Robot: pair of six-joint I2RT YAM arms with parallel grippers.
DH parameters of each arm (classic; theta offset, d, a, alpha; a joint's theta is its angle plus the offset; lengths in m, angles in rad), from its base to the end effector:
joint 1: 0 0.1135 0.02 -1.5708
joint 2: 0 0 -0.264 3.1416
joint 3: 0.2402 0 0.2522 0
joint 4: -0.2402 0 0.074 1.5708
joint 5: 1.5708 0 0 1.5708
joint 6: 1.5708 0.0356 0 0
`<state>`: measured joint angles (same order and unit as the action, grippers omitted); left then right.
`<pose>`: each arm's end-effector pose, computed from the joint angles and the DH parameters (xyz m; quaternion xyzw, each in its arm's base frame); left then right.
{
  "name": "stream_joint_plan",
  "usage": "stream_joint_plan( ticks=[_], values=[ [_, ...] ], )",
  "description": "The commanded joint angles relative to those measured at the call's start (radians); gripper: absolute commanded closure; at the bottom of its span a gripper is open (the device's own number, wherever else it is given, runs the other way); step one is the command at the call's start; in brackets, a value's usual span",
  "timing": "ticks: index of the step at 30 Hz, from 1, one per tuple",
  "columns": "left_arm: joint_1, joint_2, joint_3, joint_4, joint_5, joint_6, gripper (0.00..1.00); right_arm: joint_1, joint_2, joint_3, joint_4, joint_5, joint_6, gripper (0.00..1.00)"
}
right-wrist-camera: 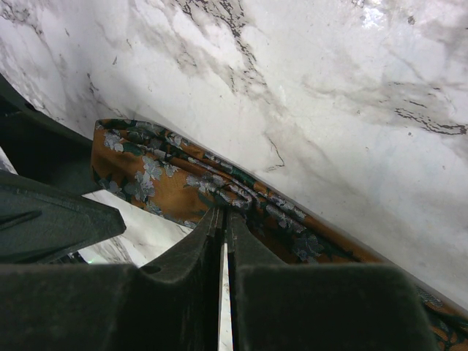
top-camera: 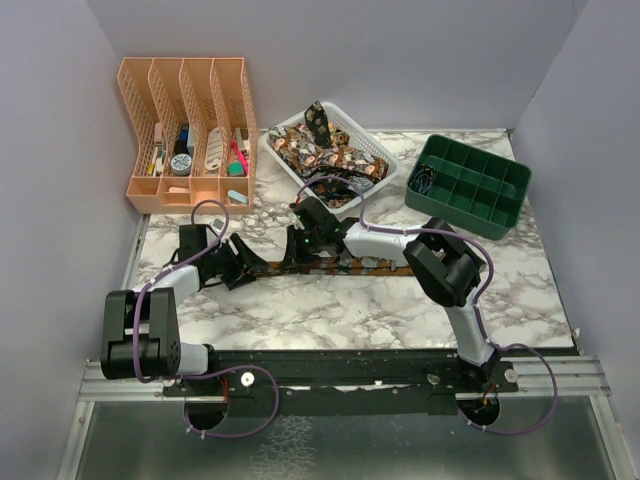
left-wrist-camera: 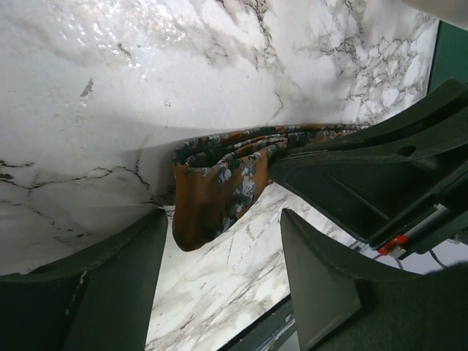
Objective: Roll the ties
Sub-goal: Roll the tie at the center of the board.
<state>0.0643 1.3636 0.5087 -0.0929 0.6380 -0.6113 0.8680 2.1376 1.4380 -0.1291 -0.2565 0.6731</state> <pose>0.2325 -0.0063 0.1431 -0.2089 0.8846 -0.3660 0.1996 0.2911 0.3577 0.1445 -0.1361 0.9154 0.3360 0.1750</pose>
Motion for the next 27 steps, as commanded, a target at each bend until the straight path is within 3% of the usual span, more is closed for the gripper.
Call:
stream_joint_plan(
  ticks=[1, 13, 27],
  values=[
    [0.007, 0.009, -0.036, 0.128, 0.048, -0.059, 0.37, 0.003, 0.039, -0.046, -0.101, 0.031, -0.016, 0.88],
    [0.005, -0.011, 0.009, 0.031, -0.066, 0.012, 0.4, 0.002, 0.042, -0.041, -0.102, 0.025, -0.02, 0.88],
    [-0.033, 0.014, 0.011, 0.074, -0.059, 0.013, 0.59, 0.001, 0.048, -0.031, -0.106, 0.02, -0.021, 0.88]
  ],
)
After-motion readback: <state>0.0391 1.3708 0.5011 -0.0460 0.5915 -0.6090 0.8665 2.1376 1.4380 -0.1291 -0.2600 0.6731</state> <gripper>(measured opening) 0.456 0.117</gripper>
